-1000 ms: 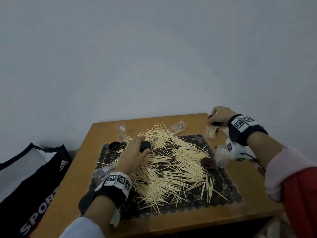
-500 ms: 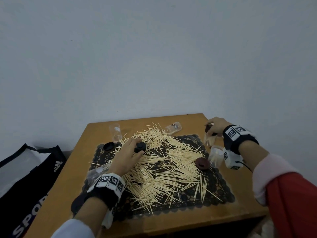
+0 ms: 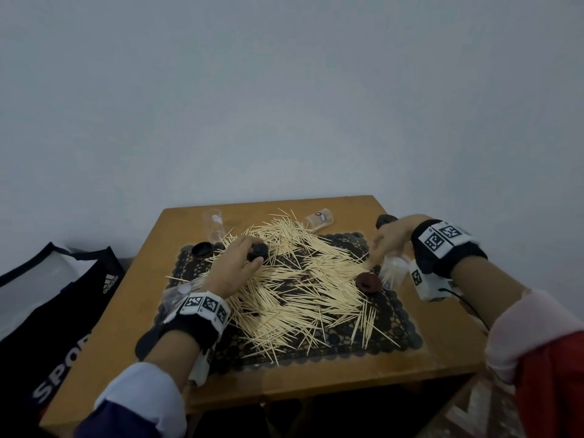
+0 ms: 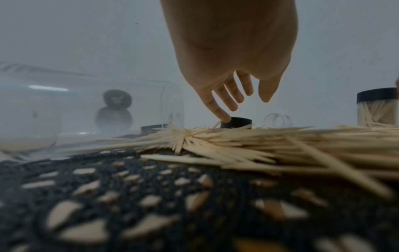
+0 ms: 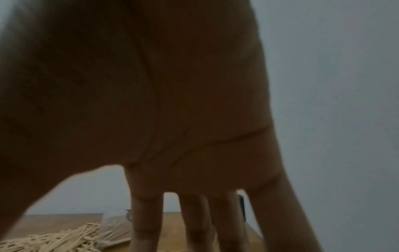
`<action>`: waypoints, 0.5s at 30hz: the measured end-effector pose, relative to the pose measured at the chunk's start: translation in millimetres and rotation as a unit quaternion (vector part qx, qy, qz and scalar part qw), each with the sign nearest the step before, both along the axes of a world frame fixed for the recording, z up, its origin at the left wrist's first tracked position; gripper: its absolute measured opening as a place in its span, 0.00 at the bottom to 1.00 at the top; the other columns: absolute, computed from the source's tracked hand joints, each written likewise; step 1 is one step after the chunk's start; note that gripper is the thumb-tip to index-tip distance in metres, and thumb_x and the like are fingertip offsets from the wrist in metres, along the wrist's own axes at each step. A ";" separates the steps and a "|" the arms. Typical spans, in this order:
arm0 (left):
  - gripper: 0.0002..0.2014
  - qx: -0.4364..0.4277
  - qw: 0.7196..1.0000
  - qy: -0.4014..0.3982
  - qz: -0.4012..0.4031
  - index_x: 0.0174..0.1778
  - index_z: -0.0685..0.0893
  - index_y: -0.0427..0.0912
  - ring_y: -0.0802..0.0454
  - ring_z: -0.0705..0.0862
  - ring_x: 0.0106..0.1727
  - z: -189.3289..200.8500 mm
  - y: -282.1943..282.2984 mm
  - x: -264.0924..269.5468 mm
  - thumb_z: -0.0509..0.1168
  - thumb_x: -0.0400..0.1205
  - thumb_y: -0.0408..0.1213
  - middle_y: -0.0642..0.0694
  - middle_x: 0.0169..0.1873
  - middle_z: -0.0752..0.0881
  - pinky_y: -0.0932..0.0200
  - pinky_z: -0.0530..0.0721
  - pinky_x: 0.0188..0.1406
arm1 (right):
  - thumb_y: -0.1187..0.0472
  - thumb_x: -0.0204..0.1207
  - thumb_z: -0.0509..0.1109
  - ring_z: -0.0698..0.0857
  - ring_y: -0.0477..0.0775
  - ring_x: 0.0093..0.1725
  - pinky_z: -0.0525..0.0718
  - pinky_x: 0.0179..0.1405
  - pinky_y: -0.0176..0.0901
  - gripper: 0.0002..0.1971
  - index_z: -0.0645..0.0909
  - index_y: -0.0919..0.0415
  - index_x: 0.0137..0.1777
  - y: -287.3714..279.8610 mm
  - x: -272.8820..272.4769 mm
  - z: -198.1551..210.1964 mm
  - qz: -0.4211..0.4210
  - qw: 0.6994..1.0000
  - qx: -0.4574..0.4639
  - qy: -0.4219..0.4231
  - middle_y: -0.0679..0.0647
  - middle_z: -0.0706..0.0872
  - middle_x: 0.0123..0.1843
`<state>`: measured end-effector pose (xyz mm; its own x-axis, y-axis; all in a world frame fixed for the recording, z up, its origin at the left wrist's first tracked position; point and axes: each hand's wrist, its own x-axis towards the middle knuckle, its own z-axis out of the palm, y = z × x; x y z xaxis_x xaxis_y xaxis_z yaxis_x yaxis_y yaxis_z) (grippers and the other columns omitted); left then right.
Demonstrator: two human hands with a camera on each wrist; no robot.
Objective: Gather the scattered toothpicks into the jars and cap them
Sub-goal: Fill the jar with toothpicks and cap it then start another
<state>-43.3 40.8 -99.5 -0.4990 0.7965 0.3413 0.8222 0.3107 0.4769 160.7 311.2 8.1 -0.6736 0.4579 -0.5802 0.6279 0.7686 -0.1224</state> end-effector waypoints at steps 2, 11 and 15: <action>0.17 0.004 1.000 0.001 -0.006 0.70 0.76 0.43 0.55 0.78 0.59 0.9 0.0 0.9 0.64 0.85 0.41 0.49 0.62 0.78 0.56 0.82 0.59 | 0.50 0.69 0.80 0.80 0.46 0.40 0.83 0.44 0.41 0.24 0.81 0.59 0.62 -6.3 0.1 2.1 0.013 0.999 0.000 -0.037 0.48 0.82 0.50; 0.21 0.002 1.000 -0.015 -0.026 0.69 0.77 0.47 0.57 0.79 0.58 -0.4 0.1 0.0 0.64 0.83 0.53 0.54 0.59 0.78 0.53 0.84 0.59 | 0.64 0.69 0.77 0.82 0.55 0.46 0.83 0.36 0.42 0.16 0.78 0.62 0.55 -45.7 -40.1 19.5 0.005 0.979 -0.002 0.205 0.57 0.82 0.53; 0.35 0.026 0.997 -0.060 -0.043 0.69 0.76 0.46 0.58 0.80 0.56 3.4 1.1 6.6 0.70 0.72 0.65 0.53 0.58 0.80 0.60 0.83 0.56 | 0.66 0.71 0.76 0.86 0.54 0.51 0.87 0.38 0.37 0.18 0.78 0.59 0.60 -87.2 -65.0 10.8 0.056 0.948 -0.128 0.285 0.55 0.81 0.59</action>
<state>-36.7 41.9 -96.2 -0.4698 0.8203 0.3262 0.7809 0.2139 0.5869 95.7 224.1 18.9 -0.9475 0.2576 -0.1893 0.3190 0.7256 -0.6097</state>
